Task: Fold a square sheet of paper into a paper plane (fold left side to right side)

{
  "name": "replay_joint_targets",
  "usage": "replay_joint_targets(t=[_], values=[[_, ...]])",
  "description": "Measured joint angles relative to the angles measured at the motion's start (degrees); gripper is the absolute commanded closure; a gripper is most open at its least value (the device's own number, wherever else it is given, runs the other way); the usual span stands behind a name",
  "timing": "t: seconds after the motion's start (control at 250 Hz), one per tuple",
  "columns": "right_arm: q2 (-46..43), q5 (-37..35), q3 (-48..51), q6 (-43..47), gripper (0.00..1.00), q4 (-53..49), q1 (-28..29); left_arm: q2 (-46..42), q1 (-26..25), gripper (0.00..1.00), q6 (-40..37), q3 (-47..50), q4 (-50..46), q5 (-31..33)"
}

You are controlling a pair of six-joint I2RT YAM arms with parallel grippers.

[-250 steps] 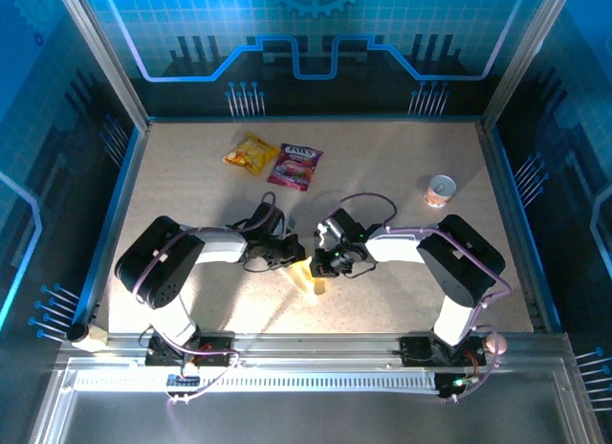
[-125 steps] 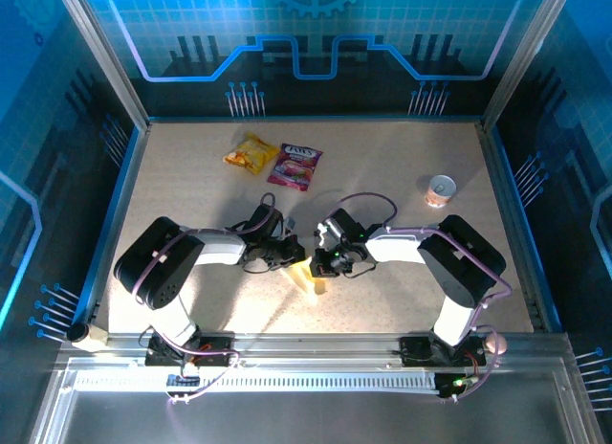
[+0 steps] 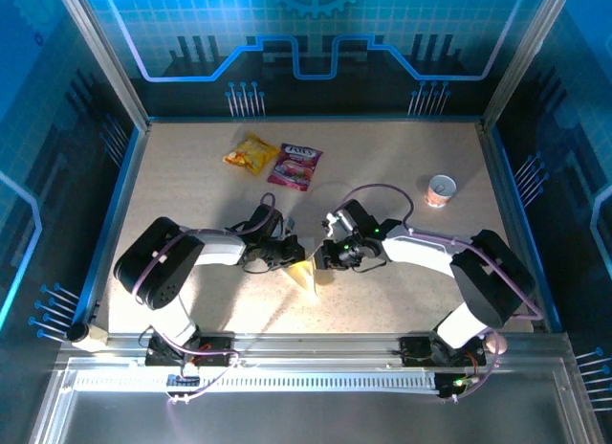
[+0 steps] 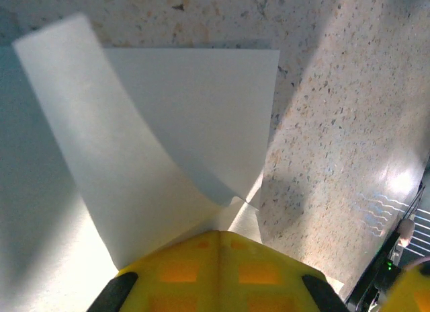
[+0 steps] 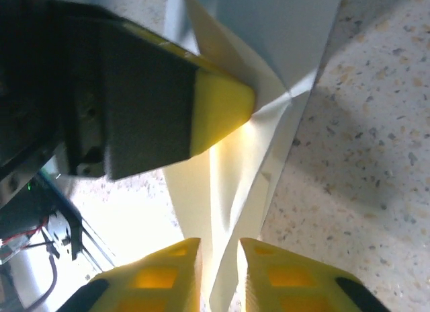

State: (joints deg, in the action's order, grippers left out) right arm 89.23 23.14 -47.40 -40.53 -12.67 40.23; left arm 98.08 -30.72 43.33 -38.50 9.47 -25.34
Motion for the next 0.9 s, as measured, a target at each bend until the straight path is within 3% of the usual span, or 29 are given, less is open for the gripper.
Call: replay_joint_targets(t=[0.16, 0.428, 0.899], values=[[-0.79, 3.76, 1.38, -1.16, 0.98, 2.78, 2.19, 0.0, 0.0, 1.0, -0.02, -0.02, -0.04, 0.0], [3.54, 6.54, 2.95, -3.67, 0.98, 7.39, 6.97, 0.0, 0.0, 1.0, -0.02, -0.02, -0.07, 0.0], [5.6, 6.01, 6.91, -4.76, 0.98, 9.66, 7.08, 0.0, -0.04, 1.0, -0.04, -0.07, -0.11, 0.02]])
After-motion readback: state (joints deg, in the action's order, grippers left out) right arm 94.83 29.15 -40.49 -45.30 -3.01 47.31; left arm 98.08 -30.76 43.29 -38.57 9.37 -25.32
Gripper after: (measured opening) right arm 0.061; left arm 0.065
